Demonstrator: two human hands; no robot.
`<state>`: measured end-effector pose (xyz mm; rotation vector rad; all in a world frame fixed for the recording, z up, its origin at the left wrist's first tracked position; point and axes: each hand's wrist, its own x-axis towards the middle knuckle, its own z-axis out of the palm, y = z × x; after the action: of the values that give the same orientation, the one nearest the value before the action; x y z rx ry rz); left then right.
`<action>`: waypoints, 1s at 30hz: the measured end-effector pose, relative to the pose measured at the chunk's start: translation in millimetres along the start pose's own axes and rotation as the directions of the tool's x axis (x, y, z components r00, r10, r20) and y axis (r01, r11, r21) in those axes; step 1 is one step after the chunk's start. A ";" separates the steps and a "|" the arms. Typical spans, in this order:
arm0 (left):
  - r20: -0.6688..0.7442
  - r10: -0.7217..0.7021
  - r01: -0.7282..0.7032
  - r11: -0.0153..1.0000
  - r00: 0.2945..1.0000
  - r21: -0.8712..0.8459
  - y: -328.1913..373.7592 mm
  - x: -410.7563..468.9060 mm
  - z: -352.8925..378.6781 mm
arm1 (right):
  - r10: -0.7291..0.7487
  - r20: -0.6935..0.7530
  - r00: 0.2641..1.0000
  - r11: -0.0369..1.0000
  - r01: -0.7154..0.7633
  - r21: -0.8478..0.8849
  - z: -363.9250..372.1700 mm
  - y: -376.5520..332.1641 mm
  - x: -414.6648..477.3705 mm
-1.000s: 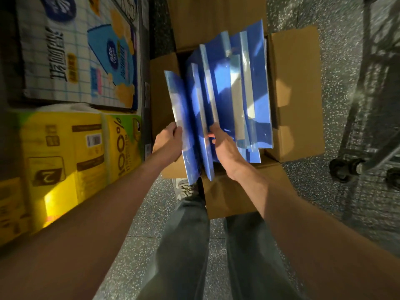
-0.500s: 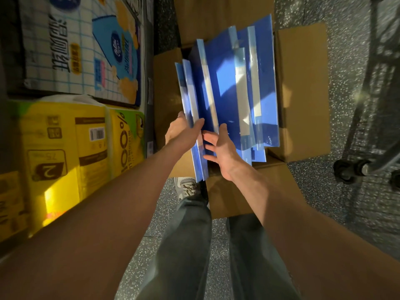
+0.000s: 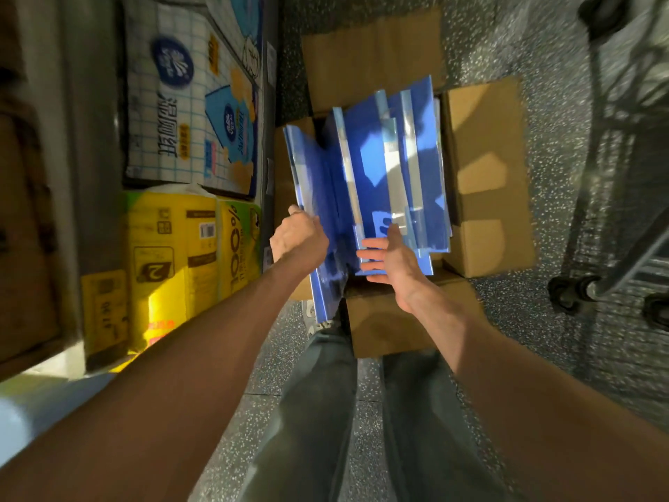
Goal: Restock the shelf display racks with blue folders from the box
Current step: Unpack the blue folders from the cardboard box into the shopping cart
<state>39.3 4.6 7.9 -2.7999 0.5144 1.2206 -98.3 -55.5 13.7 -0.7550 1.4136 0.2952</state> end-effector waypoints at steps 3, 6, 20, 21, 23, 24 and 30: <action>-0.044 0.003 -0.001 0.998 0.999 0.055 1.2 -29.3 -32.9 | 0.009 -0.007 1.000 0.996 -0.009 0.094 -14.6 -24.9 -33.8; -0.083 0.045 -0.038 0.995 0.996 0.093 8.8 -71.9 -74.9 | -0.003 0.020 1.000 0.992 0.000 0.125 -33.2 -45.5 -76.4; -0.136 0.400 -0.423 0.862 0.906 -0.281 81.0 -288.8 -248.3 | -0.288 -0.033 0.957 0.948 0.280 -0.155 -128.1 -101.8 -303.0; -0.134 0.443 -0.461 0.820 0.887 -0.338 83.2 -298.1 -255.1 | -0.310 -0.044 0.950 0.935 0.296 -0.197 -133.2 -105.0 -315.2; -0.145 0.502 -0.510 0.740 0.853 -0.438 85.0 -305.1 -264.2 | -0.345 -0.086 0.935 0.914 0.313 -0.258 -148.9 -111.7 -345.2; -0.125 0.524 -0.510 0.702 0.843 -0.497 89.0 -315.5 -272.1 | -0.345 -0.103 0.933 0.910 0.306 -0.278 -155.7 -112.8 -353.3; -0.161 0.650 -0.598 0.537 0.743 -0.595 109.6 -416.0 -313.7 | -0.437 -0.248 0.865 0.897 0.398 -0.191 -198.9 -100.8 -423.1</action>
<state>-38.4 -34.8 533.1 -3.1520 1.4771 1.9290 -263.0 -151.5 452.3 -1.2317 1.4626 -0.0659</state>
